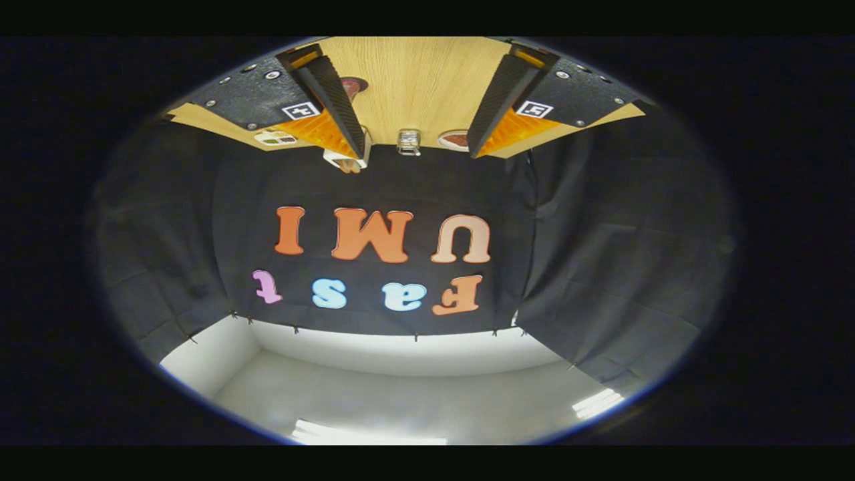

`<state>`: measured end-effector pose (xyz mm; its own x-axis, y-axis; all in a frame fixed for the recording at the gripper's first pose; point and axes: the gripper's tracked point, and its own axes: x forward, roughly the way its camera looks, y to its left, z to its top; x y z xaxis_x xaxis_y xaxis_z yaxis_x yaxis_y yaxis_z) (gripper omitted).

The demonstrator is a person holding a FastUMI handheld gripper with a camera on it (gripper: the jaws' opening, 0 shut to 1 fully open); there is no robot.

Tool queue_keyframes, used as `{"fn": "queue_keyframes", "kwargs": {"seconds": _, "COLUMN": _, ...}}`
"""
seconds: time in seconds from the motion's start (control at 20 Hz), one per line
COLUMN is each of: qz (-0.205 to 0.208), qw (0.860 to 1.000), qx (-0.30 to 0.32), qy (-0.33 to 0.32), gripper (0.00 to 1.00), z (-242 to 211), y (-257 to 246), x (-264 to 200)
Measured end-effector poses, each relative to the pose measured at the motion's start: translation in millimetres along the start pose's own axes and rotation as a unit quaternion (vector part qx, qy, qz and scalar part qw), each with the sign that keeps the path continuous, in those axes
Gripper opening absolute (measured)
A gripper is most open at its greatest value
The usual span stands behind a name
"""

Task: Take the bottle from table, then pour the juice into the cup, finally place the bottle on the coaster

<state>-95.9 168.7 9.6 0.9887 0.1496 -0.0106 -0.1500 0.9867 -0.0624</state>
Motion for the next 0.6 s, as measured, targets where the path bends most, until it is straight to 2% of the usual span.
{"fn": "queue_keyframes", "kwargs": {"seconds": 0.2, "qz": 0.012, "qw": 0.999, "qx": 0.033, "qy": -0.035, "gripper": 0.91, "z": 20.4, "y": 6.6, "x": -1.0}}
{"fn": "queue_keyframes", "kwargs": {"seconds": 0.6, "qz": -0.013, "qw": 1.000, "qx": -0.019, "qy": -0.020, "gripper": 0.91, "z": 23.7, "y": -7.9, "x": 5.7}}
